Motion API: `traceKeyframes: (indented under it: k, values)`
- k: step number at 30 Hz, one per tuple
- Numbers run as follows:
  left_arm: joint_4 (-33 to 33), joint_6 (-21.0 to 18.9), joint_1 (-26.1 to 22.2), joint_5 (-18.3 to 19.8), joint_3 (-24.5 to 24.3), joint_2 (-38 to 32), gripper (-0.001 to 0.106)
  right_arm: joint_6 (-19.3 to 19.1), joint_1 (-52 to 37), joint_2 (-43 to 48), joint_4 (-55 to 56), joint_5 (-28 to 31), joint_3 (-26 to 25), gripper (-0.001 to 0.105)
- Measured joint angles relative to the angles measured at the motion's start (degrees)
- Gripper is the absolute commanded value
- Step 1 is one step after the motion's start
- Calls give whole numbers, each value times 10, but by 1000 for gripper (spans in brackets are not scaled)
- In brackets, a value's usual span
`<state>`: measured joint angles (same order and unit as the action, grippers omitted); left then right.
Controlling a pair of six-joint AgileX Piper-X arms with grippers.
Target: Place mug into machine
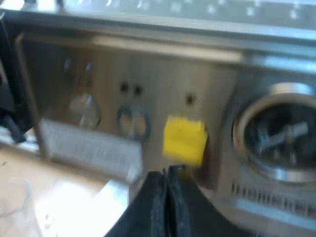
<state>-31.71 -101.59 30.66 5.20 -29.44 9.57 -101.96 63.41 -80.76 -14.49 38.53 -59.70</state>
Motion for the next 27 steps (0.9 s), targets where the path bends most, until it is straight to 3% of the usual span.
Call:
traceKeyframes:
  k: [5,27]
  values:
    - [-1,0,0,0,0,0,81,0,-16,-35,-4,-5,-34,0]
    - [-5,1,0,7,0,0,81,0,-47,-27,13,-37,-34,0]
